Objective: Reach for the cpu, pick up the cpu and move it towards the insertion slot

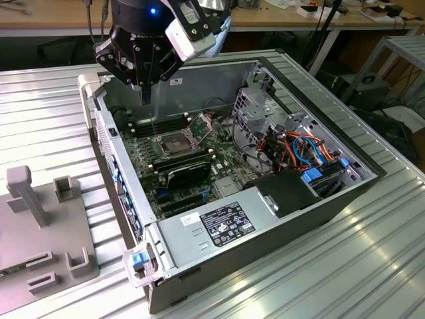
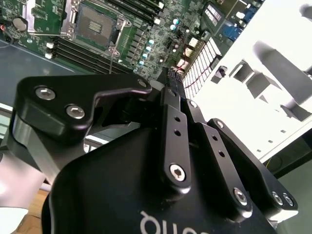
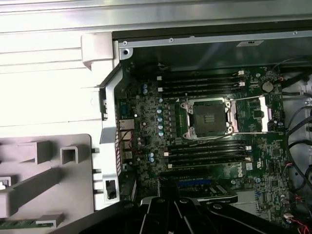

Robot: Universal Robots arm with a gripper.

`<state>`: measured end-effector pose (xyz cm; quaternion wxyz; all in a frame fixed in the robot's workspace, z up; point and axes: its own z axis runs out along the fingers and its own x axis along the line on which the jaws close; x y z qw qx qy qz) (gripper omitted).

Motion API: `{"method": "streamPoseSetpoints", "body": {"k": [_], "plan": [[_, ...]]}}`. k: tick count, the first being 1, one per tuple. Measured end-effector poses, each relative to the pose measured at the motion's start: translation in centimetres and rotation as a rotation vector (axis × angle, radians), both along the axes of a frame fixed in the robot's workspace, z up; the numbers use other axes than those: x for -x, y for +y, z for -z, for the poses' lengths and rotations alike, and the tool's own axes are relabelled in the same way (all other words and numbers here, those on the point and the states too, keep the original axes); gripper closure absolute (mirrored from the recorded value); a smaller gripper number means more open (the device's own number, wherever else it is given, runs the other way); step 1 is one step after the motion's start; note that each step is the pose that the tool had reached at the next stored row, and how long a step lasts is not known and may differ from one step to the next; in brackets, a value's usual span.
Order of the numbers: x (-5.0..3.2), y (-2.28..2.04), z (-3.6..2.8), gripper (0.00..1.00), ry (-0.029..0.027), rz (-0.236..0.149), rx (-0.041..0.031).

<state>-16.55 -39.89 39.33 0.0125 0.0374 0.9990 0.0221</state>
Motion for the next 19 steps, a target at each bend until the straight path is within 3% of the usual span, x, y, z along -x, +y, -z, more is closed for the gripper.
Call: {"method": "streamPoseSetpoints", "body": {"k": [19], "plan": [[3.61,0.00,0.00,0.89,0.0001,0.000,0.0000]]}}
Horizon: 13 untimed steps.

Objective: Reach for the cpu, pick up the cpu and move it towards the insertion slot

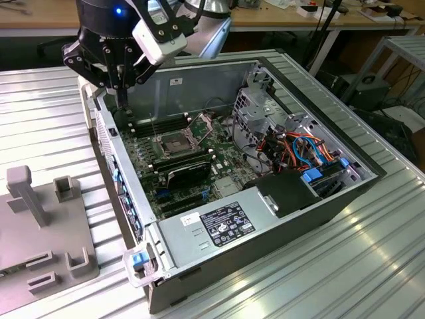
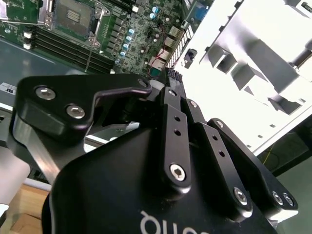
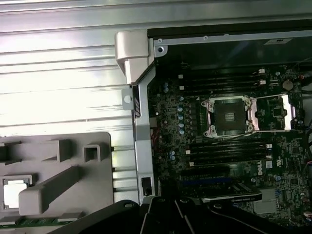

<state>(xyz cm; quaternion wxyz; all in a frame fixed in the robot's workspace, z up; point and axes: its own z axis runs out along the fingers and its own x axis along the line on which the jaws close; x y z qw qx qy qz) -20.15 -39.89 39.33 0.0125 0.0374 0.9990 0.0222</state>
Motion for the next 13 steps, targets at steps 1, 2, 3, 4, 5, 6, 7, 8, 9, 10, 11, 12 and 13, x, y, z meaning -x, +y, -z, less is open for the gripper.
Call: {"method": "streamPoseSetpoints", "body": {"k": [1,2,3,4,5,6,7,8,9,10,11,12,13], "plan": [[0.15,0.00,0.00,0.89,0.0000,0.000,0.0000],[0.31,0.00,0.00,0.89,0.0000,0.000,0.0000],[0.57,0.00,0.00,0.89,0.0000,0.000,0.0000],[0.76,0.00,0.00,0.89,0.0000,0.000,0.0000],[0.91,0.00,0.00,0.89,0.0000,0.000,0.0000],[1.14,0.00,0.00,0.89,0.0000,0.000,0.0000],[1.30,0.00,0.00,0.89,-0.0001,0.000,0.0000],[1.47,0.00,0.00,0.89,-0.0001,0.000,0.0000],[1.66,0.00,0.00,0.89,-0.0001,0.000,0.0000],[1.89,0.00,0.00,0.89,0.0000,0.000,0.0000],[2.07,0.00,0.00,0.89,0.0000,0.000,0.0000],[2.29,0.00,0.00,0.89,0.0000,0.000,0.0000],[2.48,0.00,0.00,0.89,0.0000,0.000,0.0000]]}}
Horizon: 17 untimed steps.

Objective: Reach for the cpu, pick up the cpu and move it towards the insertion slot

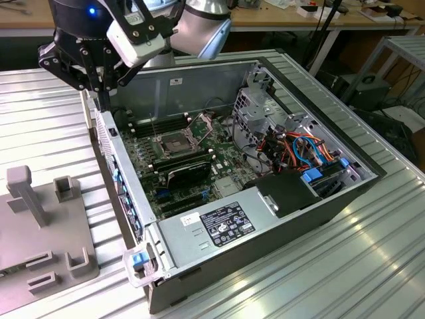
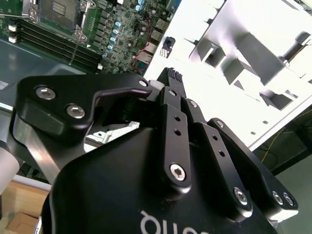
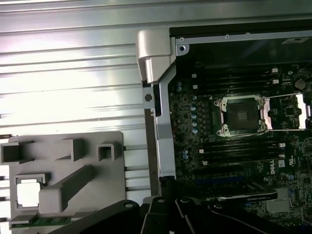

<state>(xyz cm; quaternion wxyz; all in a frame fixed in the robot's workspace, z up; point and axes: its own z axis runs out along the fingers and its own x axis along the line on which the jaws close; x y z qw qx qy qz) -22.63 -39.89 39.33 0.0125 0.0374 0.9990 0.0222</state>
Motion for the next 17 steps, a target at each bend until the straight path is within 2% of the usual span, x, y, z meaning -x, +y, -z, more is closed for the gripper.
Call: {"method": "streamPoseSetpoints", "body": {"k": [6,8,12,17], "plan": [[1.09,0.00,0.00,0.89,0.0000,0.000,0.0000],[1.86,0.00,0.00,0.89,0.0000,0.000,-0.0001],[2.83,0.00,0.00,0.89,0.0000,0.000,-0.0001],[3.63,0.00,0.00,0.89,0.0000,0.000,0.0000]]}}
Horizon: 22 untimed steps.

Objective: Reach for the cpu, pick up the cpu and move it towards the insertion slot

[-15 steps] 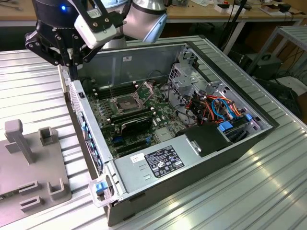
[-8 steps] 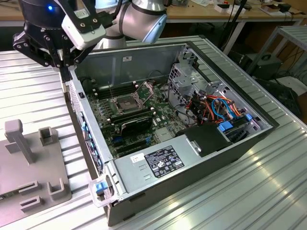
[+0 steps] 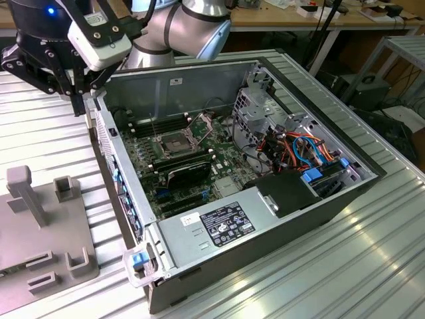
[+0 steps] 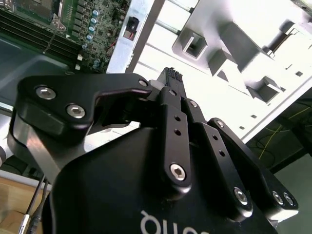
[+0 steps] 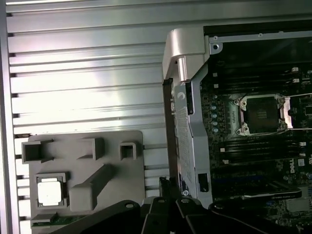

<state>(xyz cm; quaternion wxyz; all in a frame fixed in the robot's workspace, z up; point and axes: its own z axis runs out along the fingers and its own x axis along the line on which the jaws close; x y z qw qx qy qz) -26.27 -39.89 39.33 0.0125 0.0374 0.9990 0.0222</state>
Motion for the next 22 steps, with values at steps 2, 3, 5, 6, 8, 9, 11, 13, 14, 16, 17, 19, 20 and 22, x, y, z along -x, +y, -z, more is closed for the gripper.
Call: {"method": "streamPoseSetpoints", "body": {"k": [2,3,5,6,8,9,11,13,14,16,17,19,20,22], "plan": [[0.44,0.00,0.00,0.89,0.0000,0.000,0.0000],[0.73,0.00,0.00,0.89,0.0000,0.000,0.0000],[1.12,0.00,0.00,0.89,0.0000,0.000,0.0000],[1.35,0.00,0.00,0.89,0.0000,0.000,0.0000],[1.79,0.00,0.00,0.89,0.0000,0.000,0.0000],[2.04,0.00,0.00,0.89,0.0000,0.000,0.0000],[2.36,0.00,0.00,0.89,-0.0001,0.000,-0.0001],[2.94,0.00,0.00,0.89,0.0000,0.000,0.0000],[3.23,0.00,0.00,0.89,0.0000,0.000,0.0000],[3.64,0.00,0.00,0.89,0.0001,0.000,0.0000],[3.93,0.00,0.00,0.89,0.0000,0.000,-0.0001],[4.56,0.00,0.00,0.89,0.0000,0.000,0.0000],[4.80,0.00,0.00,0.89,0.0000,0.000,0.0000],[5.28,0.00,0.00,0.89,0.0000,0.000,0.0000]]}}
